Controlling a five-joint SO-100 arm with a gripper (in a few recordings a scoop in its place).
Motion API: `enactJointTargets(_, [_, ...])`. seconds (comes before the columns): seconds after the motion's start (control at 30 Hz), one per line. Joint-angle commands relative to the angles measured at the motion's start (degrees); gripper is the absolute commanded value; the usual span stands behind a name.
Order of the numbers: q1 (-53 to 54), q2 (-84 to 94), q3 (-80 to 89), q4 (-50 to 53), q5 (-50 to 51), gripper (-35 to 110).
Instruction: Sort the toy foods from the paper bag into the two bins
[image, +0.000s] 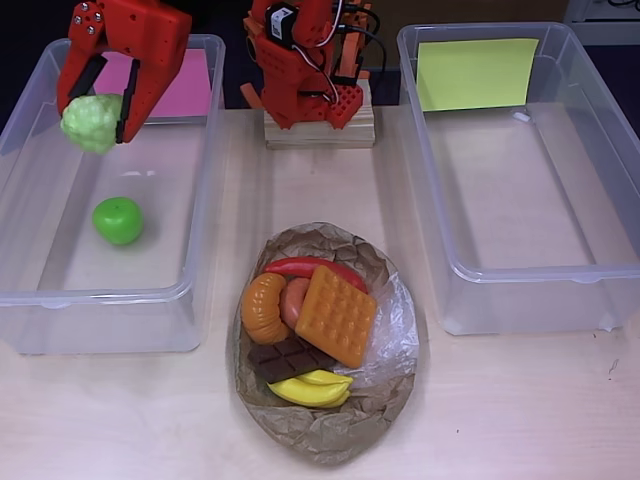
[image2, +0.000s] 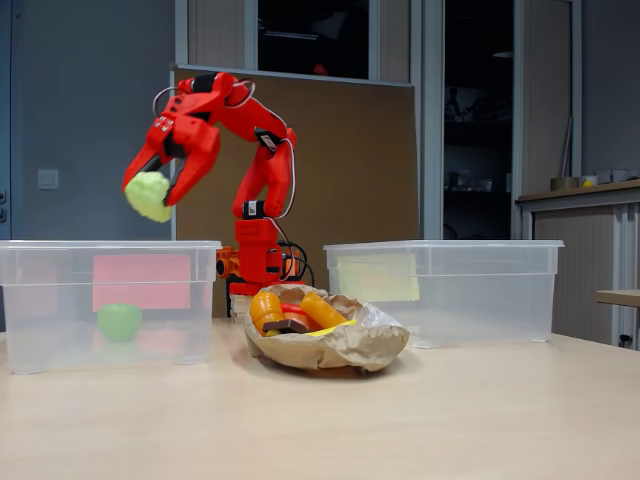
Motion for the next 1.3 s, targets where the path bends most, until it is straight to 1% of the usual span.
enactJointTargets(0.0, [4.8,1.2,3.8,-3.6,-1.2,29])
enactJointTargets(0.23, [6.8,1.1,11.5,-11.0,-0.8,33])
enactJointTargets(0.4, [7.0,-0.5,10.7,-11.4,-2.2,35])
enactJointTargets(0.47, [8.3,-1.1,10.3,-12.4,-3.6,42])
enactJointTargets(0.53, [8.7,-1.3,10.2,-13.6,-5.4,45])
enactJointTargets(0.77, [6.1,-2.0,12.2,-13.8,-2.5,43])
enactJointTargets(0.9, [-1.1,0.7,13.5,-10.4,2.5,42])
enactJointTargets(1.1, [-19.3,2.1,10.0,-4.5,12.6,40])
enactJointTargets(1.27, [-32.3,-1.7,4.9,-1.8,21.1,35])
